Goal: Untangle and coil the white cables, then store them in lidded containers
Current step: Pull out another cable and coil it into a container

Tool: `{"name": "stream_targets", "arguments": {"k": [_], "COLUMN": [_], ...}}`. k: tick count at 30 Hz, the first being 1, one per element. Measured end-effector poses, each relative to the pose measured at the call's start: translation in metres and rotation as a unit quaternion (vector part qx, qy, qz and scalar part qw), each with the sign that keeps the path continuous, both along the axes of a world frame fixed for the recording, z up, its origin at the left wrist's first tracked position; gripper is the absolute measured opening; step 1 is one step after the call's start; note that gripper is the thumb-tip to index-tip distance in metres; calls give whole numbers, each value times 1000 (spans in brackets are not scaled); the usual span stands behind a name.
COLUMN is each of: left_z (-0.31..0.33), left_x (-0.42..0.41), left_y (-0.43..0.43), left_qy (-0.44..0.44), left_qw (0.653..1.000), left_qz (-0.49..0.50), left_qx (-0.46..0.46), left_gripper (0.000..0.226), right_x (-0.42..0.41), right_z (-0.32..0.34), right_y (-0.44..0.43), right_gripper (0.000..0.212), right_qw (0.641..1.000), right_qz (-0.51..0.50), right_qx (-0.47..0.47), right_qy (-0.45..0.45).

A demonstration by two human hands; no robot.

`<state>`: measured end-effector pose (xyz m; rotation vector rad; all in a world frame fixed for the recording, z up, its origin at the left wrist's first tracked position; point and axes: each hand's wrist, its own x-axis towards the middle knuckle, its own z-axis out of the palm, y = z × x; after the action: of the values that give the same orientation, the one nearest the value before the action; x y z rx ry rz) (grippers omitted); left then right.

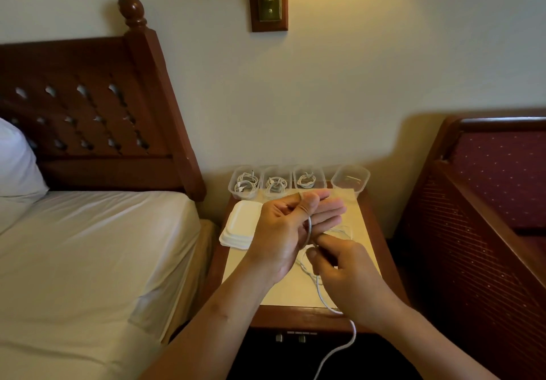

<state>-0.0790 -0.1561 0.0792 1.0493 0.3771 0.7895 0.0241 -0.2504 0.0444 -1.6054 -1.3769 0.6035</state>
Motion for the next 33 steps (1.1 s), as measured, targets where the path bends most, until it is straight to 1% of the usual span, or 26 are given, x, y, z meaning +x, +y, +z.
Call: {"name": "stream_targets", "arguments": {"k": [2,4,8,10,12,15,16,17,18,20,21,24,27,30,33], "left_z": [-1,1,8,8,5,4,6,9,11,16,17,12,8,9,9], "left_x": [4,8,12,13,11,3,0,-4,-7,-14,-15,-17,-15,-15,-17], "left_y": [-2,-4,1,5,8,10,10,11,12,14,14,10,5,2,0], "left_qy": [57,89,91,127,198,290,307,316,314,290,272,215,152,110,75], "left_qw": [996,990,991,982,954,885,862,850,854,887,901,924,944,951,950], "left_qz": [22,27,11,13,12,-26,-42,-59,-82,-144,-172,-213,-242,-265,-294], "left_qx": [66,108,99,136,227,364,401,418,406,329,291,233,167,117,73], "left_gripper": [28,27,33,32,29,22,20,20,23,35,39,44,46,50,49], "right_x": [3,6,3,4,10,17,21,25,29,36,38,40,44,49,50], "right_z": [3,5,11,17,24,37,42,46,50,56,58,64,66,60,54], "right_y": [-2,-3,-1,-2,-5,-11,-14,-16,-18,-21,-22,-22,-18,-11,-8], "right_gripper": [31,20,22,19,15,17,16,16,16,15,13,12,13,10,8], "right_qw": [999,997,994,993,990,982,983,987,992,995,994,988,979,975,972], "right_qz": [16,23,19,19,19,29,37,46,58,74,74,58,55,26,20], "right_qx": [-23,-37,-28,-30,-36,-6,12,27,40,62,76,143,195,220,225], "right_qy": [-42,-58,-99,-115,-136,-188,-182,-152,-106,-29,-10,25,11,12,69]}}
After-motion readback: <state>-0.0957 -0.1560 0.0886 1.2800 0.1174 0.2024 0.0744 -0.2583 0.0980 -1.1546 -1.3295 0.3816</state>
